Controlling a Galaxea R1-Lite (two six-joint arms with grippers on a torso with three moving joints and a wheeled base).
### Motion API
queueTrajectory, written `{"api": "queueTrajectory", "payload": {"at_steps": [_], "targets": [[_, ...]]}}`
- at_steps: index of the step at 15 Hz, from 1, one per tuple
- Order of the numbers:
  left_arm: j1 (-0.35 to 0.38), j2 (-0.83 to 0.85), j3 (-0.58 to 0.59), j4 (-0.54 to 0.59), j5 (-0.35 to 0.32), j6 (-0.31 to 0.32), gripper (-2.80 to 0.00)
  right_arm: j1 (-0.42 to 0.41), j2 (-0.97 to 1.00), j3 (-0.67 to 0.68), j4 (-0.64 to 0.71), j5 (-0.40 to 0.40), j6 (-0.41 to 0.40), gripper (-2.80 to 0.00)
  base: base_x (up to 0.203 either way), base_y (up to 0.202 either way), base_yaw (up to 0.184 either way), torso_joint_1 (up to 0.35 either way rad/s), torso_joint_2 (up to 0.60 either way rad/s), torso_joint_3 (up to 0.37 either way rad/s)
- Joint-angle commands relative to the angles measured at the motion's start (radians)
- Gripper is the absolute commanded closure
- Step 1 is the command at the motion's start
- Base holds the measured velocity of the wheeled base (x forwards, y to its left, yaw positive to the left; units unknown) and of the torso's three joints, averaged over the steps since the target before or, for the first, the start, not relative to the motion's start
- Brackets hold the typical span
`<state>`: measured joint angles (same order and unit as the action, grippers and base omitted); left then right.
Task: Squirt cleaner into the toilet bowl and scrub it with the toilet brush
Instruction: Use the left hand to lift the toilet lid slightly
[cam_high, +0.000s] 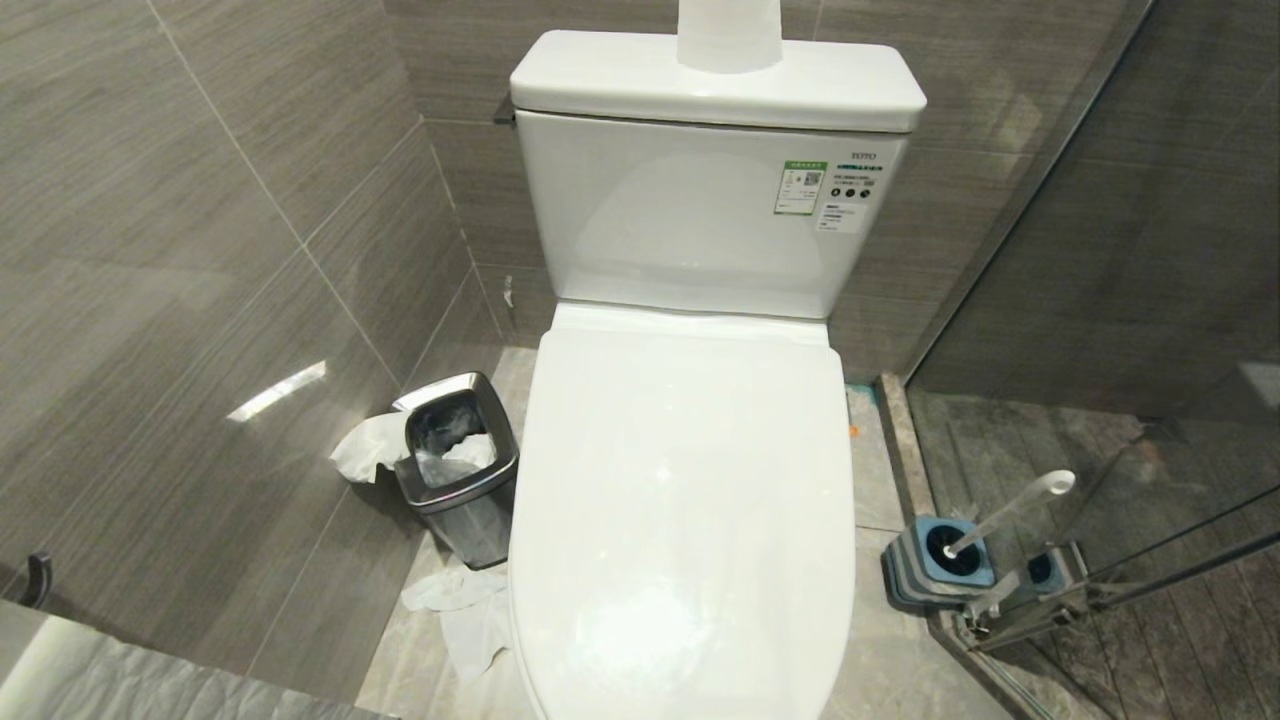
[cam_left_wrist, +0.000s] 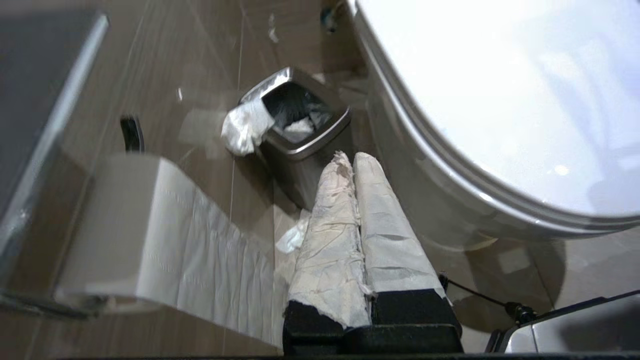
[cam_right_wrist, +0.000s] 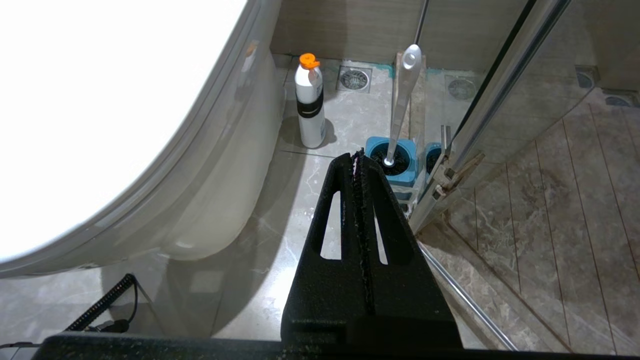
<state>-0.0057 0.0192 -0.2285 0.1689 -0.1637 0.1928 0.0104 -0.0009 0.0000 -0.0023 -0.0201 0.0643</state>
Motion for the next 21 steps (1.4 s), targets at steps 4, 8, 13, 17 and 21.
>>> {"api": "queueTrajectory", "payload": {"at_steps": [4,8,13,17,21], "targets": [[0.000,0.291,-0.252,0.001,-0.016,0.005,0.00,0.000,0.001,0.000,0.000,0.000,0.000,0.00,0.000,0.000,0.000,0.000,0.00,0.000],[0.001,0.529,-0.483,-0.016,-0.017,0.005,0.00,0.000,0.001,0.000,-0.001,0.000,0.000,0.00,0.000,0.000,0.000,0.000,0.00,0.000],[0.000,0.850,-0.692,-0.112,-0.028,-0.016,0.00,0.000,0.001,0.000,-0.001,0.000,0.000,0.00,0.000,0.000,0.000,0.000,0.00,0.000],[-0.041,1.115,-0.878,-0.286,-0.027,-0.030,0.00,0.000,0.001,0.000,-0.001,0.000,0.000,0.00,0.000,0.000,0.000,0.000,0.00,0.000],[-0.098,1.301,-1.070,-0.346,-0.027,-0.059,0.00,0.000,0.001,0.000,-0.001,0.000,0.000,0.00,0.000,0.000,0.000,0.000,0.00,0.000]]}}
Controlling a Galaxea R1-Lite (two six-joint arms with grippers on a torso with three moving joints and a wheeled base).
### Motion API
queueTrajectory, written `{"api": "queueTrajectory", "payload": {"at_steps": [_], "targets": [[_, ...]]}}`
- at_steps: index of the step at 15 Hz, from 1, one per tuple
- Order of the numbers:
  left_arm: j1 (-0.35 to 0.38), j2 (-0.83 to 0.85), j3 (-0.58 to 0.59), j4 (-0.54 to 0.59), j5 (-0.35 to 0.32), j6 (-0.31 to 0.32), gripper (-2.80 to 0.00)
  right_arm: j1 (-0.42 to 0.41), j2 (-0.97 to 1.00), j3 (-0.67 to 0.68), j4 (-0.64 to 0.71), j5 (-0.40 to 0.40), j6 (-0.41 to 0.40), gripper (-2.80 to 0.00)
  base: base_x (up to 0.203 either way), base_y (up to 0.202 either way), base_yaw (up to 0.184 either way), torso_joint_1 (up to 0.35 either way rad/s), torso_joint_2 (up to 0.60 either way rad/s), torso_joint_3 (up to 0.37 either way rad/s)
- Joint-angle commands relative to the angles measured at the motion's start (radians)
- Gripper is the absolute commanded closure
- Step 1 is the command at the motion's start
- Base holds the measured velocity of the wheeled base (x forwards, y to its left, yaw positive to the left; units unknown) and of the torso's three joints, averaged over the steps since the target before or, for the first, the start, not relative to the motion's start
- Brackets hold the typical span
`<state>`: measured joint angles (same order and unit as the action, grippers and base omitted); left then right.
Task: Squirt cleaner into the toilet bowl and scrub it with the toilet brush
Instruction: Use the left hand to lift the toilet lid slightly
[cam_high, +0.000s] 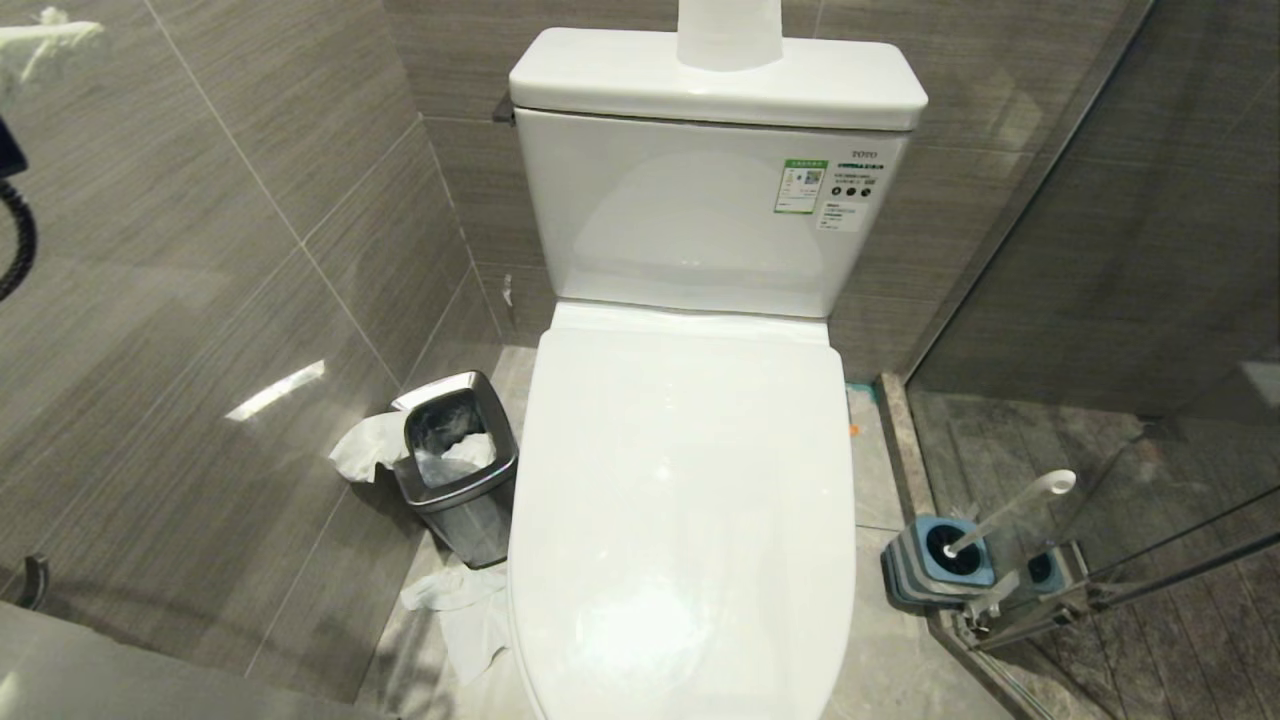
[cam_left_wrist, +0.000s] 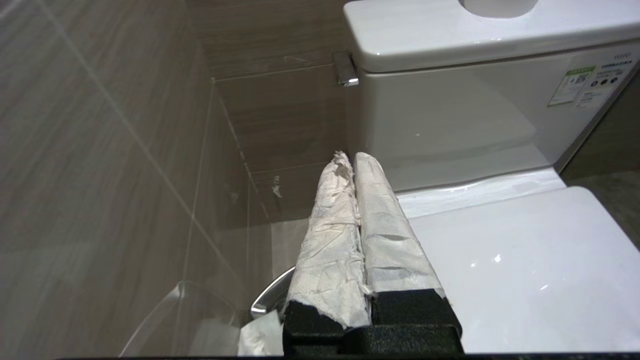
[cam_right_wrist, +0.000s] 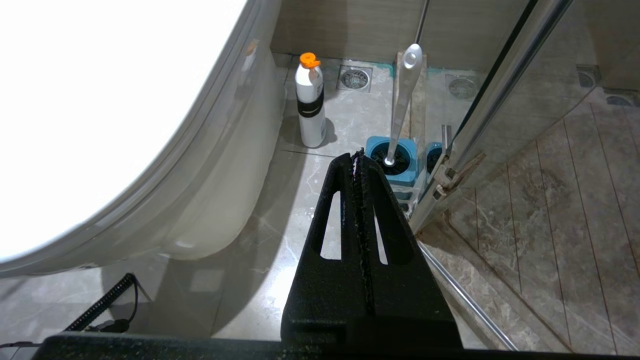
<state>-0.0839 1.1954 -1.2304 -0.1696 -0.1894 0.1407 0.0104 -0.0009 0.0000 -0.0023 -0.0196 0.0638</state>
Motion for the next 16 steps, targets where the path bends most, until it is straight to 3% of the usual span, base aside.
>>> {"api": "queueTrajectory", "payload": {"at_steps": [1,5,8,16], "targets": [[-0.029,0.169,-0.104,-0.026,-0.001,-0.015,0.00,0.000,0.001,0.000,-0.001,0.000,0.001,0.00,0.000,0.000,0.000,0.000,0.00,0.000],[-0.075,0.369,-0.263,-0.170,0.006,-0.023,0.00,0.000,0.001,0.000,0.000,0.000,0.001,0.00,0.000,0.000,0.000,0.000,0.00,0.000],[-0.130,0.463,-0.396,-0.189,0.091,-0.018,0.00,0.000,0.001,0.000,-0.001,0.000,0.001,0.00,0.000,0.000,0.000,0.000,0.00,0.000],[-0.138,0.479,-0.405,-0.189,0.107,-0.029,0.00,0.000,0.001,-0.001,-0.001,0.000,0.001,0.00,0.000,0.000,0.000,0.000,0.00,0.000]]}}
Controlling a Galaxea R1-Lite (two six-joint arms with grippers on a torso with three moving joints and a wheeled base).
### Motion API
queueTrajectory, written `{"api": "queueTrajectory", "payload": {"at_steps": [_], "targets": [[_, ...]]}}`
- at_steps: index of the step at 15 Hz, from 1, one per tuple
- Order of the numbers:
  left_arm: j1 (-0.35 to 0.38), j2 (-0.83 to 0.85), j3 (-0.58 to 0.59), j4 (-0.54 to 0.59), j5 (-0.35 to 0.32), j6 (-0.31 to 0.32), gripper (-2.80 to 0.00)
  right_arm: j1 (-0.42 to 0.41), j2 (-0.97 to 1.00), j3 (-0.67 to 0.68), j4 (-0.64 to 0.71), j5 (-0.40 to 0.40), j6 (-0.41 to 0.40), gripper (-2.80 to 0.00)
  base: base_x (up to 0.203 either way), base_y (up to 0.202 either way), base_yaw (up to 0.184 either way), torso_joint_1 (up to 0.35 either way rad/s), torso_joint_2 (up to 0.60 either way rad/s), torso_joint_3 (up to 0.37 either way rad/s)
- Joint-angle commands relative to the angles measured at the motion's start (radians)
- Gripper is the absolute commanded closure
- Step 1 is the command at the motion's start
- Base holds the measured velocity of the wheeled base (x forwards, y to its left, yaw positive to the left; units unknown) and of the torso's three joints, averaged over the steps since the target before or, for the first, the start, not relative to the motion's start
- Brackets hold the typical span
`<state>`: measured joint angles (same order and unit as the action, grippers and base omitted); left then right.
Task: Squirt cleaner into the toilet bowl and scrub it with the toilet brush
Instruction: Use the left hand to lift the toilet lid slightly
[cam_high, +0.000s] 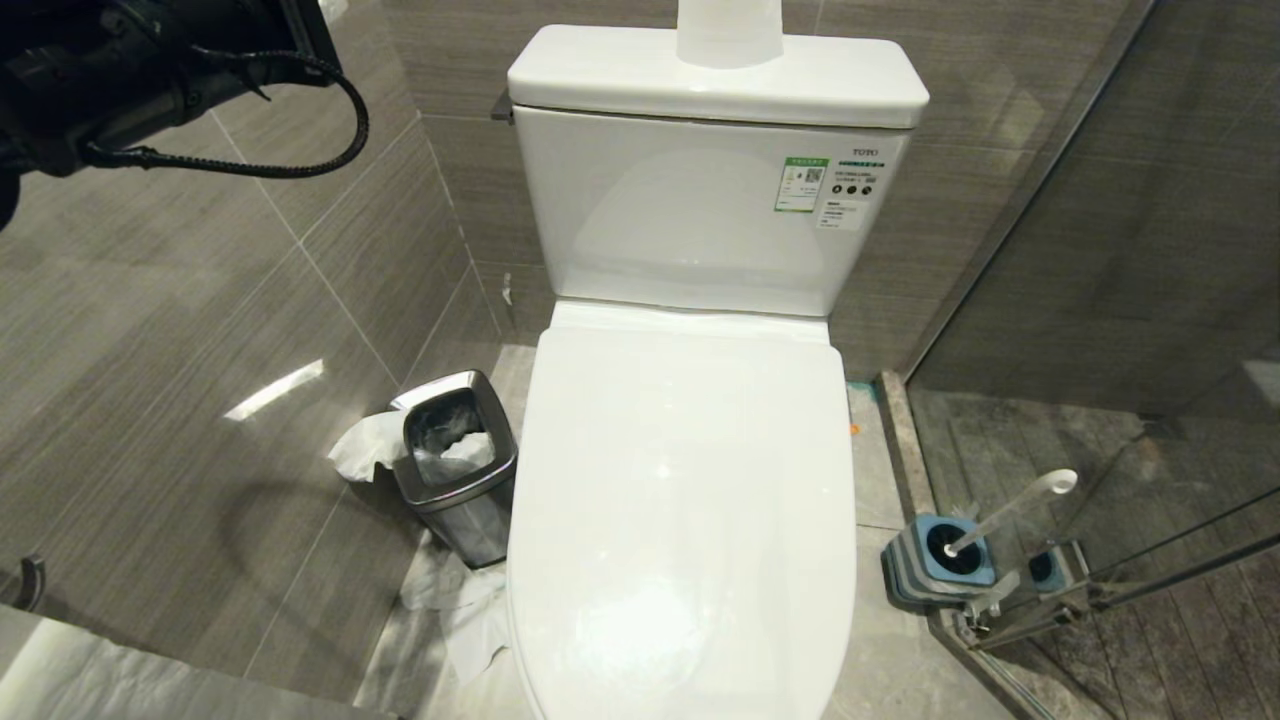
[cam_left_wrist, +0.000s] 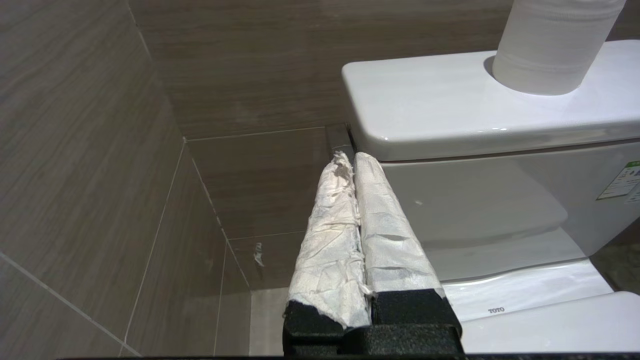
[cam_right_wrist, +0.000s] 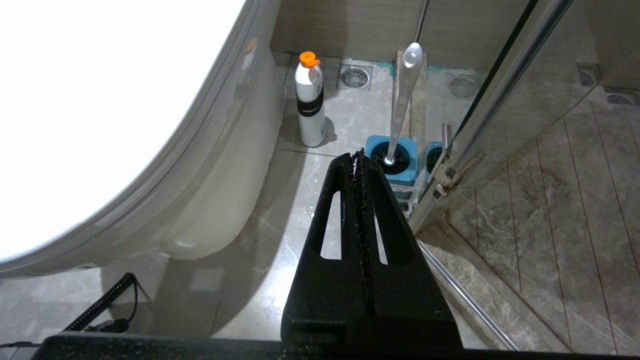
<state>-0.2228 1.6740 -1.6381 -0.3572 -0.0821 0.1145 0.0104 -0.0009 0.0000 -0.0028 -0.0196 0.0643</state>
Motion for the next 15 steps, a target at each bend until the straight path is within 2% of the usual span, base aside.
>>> {"api": "queueTrajectory", "payload": {"at_steps": [1,3,4,6,12,15], "targets": [[0.003,0.001,0.007,-0.002,-0.005,-0.013,0.00,0.000,0.001,0.000,0.000,0.000,0.000,0.00,0.000,0.000,0.000,0.000,0.00,0.000],[0.003,0.001,0.009,0.007,-0.029,-0.036,0.00,0.000,0.001,0.000,0.000,0.000,0.000,0.00,0.000,0.000,0.000,0.000,0.00,0.000],[0.004,0.000,0.009,0.023,-0.067,-0.051,0.00,0.000,0.001,0.000,0.000,0.000,0.000,0.00,0.000,0.000,0.000,0.000,0.00,0.000],[0.026,-0.012,0.010,0.070,-0.199,-0.105,0.00,0.000,0.001,0.000,0.001,0.000,0.000,0.00,0.000,0.000,0.000,0.000,0.00,0.000],[0.114,-0.043,0.002,0.355,-0.577,-0.149,0.00,0.000,0.001,0.000,0.000,0.000,0.000,0.00,0.000,0.000,0.000,0.000,0.00,0.000],[0.116,-0.034,-0.005,0.389,-0.785,-0.275,0.00,0.000,0.001,0.000,0.000,0.000,0.000,0.00,0.000,0.000,0.000,0.000,0.00,0.000]]}}
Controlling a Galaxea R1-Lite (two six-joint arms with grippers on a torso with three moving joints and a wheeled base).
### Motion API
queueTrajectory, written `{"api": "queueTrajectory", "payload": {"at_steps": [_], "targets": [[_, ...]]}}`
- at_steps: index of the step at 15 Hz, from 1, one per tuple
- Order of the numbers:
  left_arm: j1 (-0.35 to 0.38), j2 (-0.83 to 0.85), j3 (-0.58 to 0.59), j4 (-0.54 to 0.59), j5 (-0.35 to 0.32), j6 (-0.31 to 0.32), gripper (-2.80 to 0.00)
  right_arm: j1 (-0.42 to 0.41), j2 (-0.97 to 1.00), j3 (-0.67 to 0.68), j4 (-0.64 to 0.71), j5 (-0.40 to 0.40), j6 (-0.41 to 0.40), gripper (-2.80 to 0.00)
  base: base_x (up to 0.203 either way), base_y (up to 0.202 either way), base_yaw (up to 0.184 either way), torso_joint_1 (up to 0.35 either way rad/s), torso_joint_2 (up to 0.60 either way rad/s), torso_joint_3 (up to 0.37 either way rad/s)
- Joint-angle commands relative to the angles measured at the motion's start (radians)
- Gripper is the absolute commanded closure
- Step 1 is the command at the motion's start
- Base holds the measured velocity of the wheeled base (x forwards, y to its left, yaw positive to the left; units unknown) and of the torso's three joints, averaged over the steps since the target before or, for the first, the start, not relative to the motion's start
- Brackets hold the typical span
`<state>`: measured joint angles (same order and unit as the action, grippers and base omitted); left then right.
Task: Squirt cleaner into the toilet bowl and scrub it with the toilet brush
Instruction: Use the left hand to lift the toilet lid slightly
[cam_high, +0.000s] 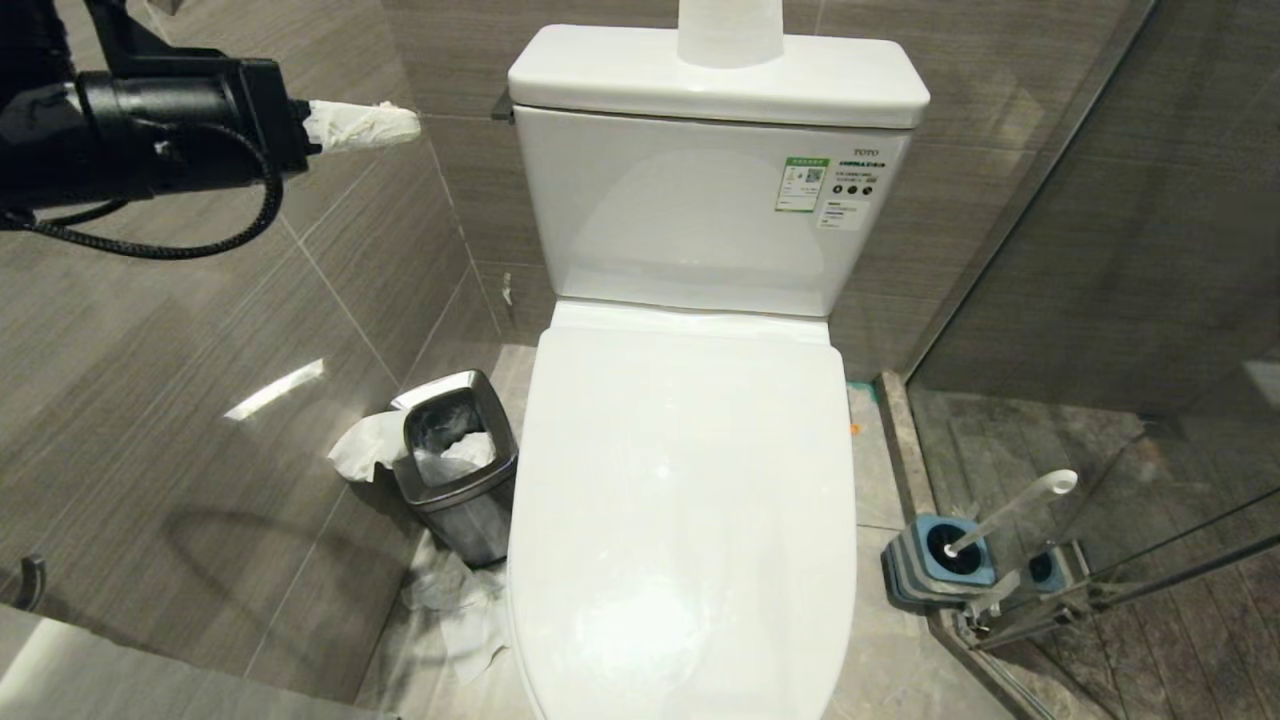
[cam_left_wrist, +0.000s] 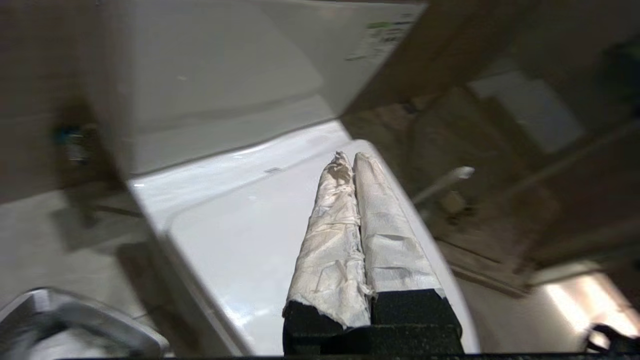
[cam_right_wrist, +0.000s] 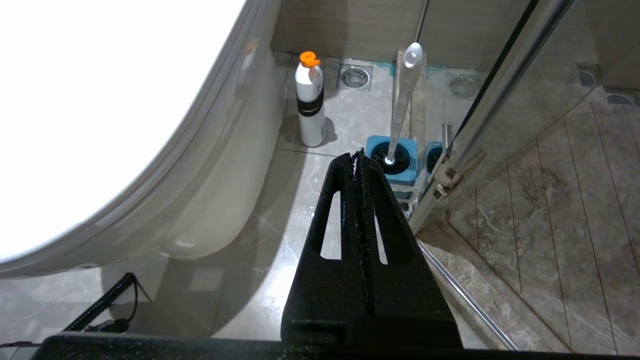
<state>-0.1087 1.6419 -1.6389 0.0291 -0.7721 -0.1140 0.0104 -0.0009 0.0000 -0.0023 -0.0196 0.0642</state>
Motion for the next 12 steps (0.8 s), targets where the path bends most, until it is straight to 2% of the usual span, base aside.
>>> {"api": "queueTrajectory", "payload": {"at_steps": [1,2,3,5,6,7,8,9,10,12], "targets": [[0.001,-0.001,-0.012,0.003,-0.182,-0.112,0.00,0.000,0.001,0.000,-0.001,0.000,0.000,0.00,0.000,0.000,0.000,0.000,0.00,0.000],[0.001,0.006,-0.023,-0.002,-0.245,-0.188,0.00,0.000,0.001,0.000,-0.001,0.000,0.000,0.00,0.000,0.000,0.000,0.000,0.00,0.000],[-0.002,0.020,-0.046,-0.010,-0.275,-0.273,0.00,0.000,0.001,0.000,-0.001,0.000,0.000,0.00,0.000,0.000,0.000,0.000,0.00,0.000],[-0.014,0.036,-0.097,-0.037,-0.286,-0.498,0.00,0.000,0.001,0.000,-0.001,0.000,0.000,0.00,0.000,0.000,0.000,0.000,0.00,0.000],[-0.017,0.048,-0.125,-0.074,-0.287,-0.639,0.00,0.000,0.001,0.000,-0.001,0.000,0.000,0.00,0.000,0.000,0.000,0.000,0.00,0.000],[-0.019,0.076,-0.146,-0.156,-0.287,-0.747,0.00,0.000,0.001,0.000,-0.001,0.000,0.000,0.00,0.000,0.000,0.000,0.000,0.00,0.000],[-0.017,0.109,-0.153,-0.235,-0.295,-0.790,0.00,0.000,0.001,0.000,0.001,0.000,0.000,0.00,0.000,0.000,0.000,0.000,0.00,0.000],[-0.011,0.145,-0.156,-0.279,-0.312,-0.803,0.00,0.000,0.001,0.000,-0.001,0.000,0.000,0.00,0.000,0.000,0.000,0.000,0.00,0.000],[0.006,0.164,-0.157,-0.303,-0.365,-0.808,0.00,0.000,0.001,0.000,0.000,0.000,0.000,0.00,0.000,0.000,0.000,0.000,0.00,0.000],[0.049,0.181,-0.153,-0.317,-0.513,-0.808,0.00,0.000,0.001,0.000,-0.001,0.000,0.000,0.00,0.000,0.000,0.000,0.000,0.00,0.000]]}}
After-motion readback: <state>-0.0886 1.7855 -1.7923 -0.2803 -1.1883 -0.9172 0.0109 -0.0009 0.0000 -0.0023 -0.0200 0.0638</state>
